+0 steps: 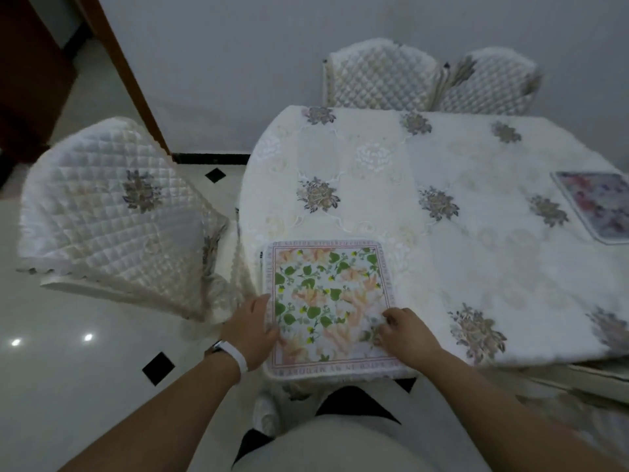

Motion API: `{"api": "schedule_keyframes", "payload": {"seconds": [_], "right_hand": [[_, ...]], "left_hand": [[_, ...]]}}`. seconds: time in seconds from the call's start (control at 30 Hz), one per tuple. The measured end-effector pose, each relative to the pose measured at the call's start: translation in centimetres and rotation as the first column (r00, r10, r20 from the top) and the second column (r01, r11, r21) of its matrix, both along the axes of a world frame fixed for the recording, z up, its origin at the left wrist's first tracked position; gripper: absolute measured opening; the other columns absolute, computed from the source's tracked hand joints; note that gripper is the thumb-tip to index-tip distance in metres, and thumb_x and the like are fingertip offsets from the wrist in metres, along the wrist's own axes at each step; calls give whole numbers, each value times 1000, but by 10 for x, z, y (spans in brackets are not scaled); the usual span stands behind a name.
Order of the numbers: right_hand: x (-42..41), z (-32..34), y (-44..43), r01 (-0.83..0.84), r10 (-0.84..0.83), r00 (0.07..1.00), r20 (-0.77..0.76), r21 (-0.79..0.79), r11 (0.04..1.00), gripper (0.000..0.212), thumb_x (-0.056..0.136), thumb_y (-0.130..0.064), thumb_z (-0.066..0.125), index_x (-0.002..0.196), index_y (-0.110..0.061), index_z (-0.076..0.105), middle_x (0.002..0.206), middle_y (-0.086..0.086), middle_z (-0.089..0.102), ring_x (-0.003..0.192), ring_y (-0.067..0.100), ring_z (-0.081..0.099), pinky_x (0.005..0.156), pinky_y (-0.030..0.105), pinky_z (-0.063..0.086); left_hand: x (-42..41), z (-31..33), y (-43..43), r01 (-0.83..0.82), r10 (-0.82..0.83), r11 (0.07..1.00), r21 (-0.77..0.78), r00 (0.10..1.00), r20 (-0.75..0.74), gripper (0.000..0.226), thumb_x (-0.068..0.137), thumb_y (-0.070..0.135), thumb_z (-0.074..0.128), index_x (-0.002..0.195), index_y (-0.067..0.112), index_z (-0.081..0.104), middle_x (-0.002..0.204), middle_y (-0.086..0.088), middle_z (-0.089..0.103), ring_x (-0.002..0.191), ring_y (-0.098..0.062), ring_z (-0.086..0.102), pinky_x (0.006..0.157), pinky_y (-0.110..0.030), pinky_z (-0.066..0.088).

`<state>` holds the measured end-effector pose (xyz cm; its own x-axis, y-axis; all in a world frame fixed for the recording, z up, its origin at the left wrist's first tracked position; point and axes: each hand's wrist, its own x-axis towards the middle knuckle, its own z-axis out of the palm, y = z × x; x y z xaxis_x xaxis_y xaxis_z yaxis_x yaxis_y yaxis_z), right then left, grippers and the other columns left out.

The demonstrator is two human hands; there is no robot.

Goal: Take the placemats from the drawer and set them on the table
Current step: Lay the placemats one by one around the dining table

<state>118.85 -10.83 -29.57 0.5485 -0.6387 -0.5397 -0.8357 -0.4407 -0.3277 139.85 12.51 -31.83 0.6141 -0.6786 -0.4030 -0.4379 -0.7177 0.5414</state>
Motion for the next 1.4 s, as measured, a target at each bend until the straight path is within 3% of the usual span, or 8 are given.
{"api": "schedule_keyframes", "payload": {"seconds": [0.1,0.17,0.27,0.43,0.57,0.8,1.27,1.4], "right_hand": [[-5,-7,-3,101,-102,995,22,50,994,14,75,-40,42,73,-26,41,71,-3,39,57,11,37,52,27,29],[-3,-6,-2,168,-171,985,34,73,983,27,83,-37,48,102,-20,58,95,4,54,79,18,56,70,32,46],[5,-1,-4,241,-245,968,57,75,968,50,94,-30,53,140,-13,45,133,9,47,118,29,53,98,39,43],[14,-29,-30,391,-418,897,143,181,902,65,73,-55,46,123,-16,58,110,8,63,89,25,66,80,44,58],[27,-8,-31,457,-488,856,170,191,868,32,92,-28,57,118,-9,57,89,5,65,70,17,65,52,26,45],[32,-8,-36,502,-580,806,119,380,777,14,95,-18,55,104,-10,61,91,7,67,75,19,65,57,27,48],[27,36,3,481,-580,765,280,350,804,15,92,-9,51,95,-19,61,94,1,70,81,18,69,58,27,53],[39,40,24,426,-533,786,313,351,834,15,93,-11,52,100,-19,61,98,1,69,84,20,69,64,31,57]], "left_hand": [[6,-4,-13,-97,94,994,-53,995,-39,51,92,29,57,139,16,41,132,-9,46,115,-25,49,95,-33,42],[5,-5,-21,-167,163,983,-80,986,-46,46,91,24,58,134,15,46,127,-11,47,112,-26,49,92,-32,40],[6,-10,-27,-226,222,968,-108,974,-50,44,89,20,59,131,12,49,123,-11,49,111,-27,51,94,-35,43],[9,-5,-40,-485,449,864,-135,863,-231,40,88,16,62,124,22,45,90,-2,58,79,-19,61,62,-30,51],[18,-8,-52,-548,497,832,-89,806,-321,27,89,16,62,115,15,52,93,-1,64,83,-20,64,65,-30,52],[13,-14,-64,-554,476,829,-79,771,-423,20,90,7,56,108,13,60,97,-3,66,84,-20,63,62,-27,48],[22,15,-46,-520,378,823,-227,801,-465,18,91,4,58,104,16,61,89,7,64,80,-13,62,57,-22,45],[32,21,-12,-575,404,780,-245,762,-506,20,87,11,62,107,15,65,99,-1,70,93,-27,68,77,-41,57]]}}
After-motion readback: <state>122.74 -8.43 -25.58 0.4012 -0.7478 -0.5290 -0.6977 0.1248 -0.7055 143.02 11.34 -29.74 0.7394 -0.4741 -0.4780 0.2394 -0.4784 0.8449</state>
